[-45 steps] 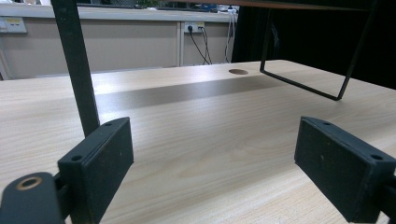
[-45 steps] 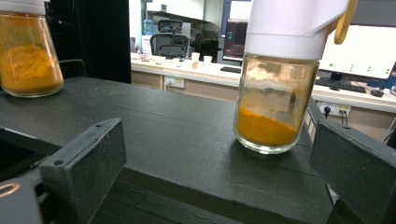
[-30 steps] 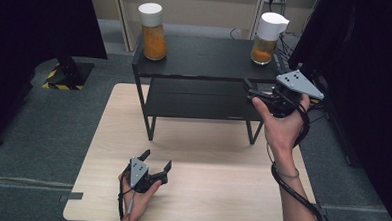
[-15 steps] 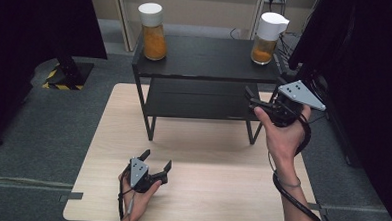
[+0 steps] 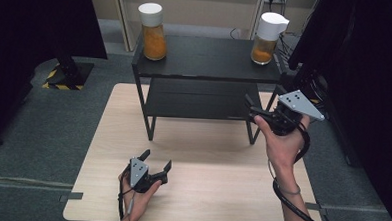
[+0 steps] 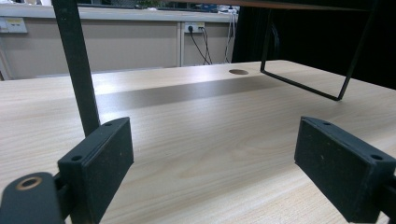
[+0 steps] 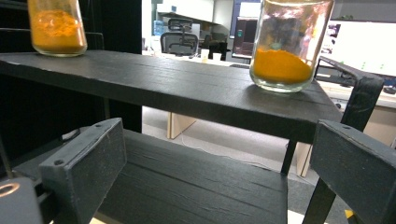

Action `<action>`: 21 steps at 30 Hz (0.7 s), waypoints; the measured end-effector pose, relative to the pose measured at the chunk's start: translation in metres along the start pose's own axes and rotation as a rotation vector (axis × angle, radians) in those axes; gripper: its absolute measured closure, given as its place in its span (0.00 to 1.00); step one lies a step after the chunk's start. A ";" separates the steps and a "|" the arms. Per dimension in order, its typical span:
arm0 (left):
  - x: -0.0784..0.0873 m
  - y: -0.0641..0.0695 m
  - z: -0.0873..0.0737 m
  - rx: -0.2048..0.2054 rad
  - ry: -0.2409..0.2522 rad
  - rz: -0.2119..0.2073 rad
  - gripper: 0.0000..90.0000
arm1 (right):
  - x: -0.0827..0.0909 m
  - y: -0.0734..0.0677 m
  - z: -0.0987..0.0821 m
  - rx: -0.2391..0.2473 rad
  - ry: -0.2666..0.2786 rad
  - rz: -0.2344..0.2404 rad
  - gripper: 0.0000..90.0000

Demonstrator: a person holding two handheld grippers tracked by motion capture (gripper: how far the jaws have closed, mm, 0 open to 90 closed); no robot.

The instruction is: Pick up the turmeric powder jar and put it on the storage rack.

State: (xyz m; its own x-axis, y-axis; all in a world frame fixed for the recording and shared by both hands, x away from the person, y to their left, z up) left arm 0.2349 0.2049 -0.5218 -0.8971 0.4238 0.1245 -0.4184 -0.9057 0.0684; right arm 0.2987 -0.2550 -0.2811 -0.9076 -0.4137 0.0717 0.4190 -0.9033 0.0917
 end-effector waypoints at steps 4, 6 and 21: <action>0.000 0.000 0.000 0.000 0.000 0.000 0.12 | 0.004 -0.001 -0.005 0.000 0.002 0.009 0.04; 0.000 0.000 0.000 0.000 0.000 0.000 0.12 | 0.005 -0.001 -0.007 -0.002 0.001 0.012 0.04; 0.000 0.000 0.000 -0.001 0.000 0.001 0.12 | 0.017 -0.001 -0.031 0.001 -0.022 0.025 0.04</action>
State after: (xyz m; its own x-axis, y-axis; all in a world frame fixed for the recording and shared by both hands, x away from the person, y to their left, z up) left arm 0.2348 0.2047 -0.5217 -0.8975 0.4230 0.1247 -0.4177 -0.9061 0.0677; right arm 0.2820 -0.2648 -0.3110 -0.8960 -0.4335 0.0960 0.4416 -0.8926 0.0908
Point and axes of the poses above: each handheld gripper's, and its own axes: x roughly backward along the jaws, z roughly out of its top, y roughly to its right, the point moved 3 cm from there along -x, roughly forward along the jaws
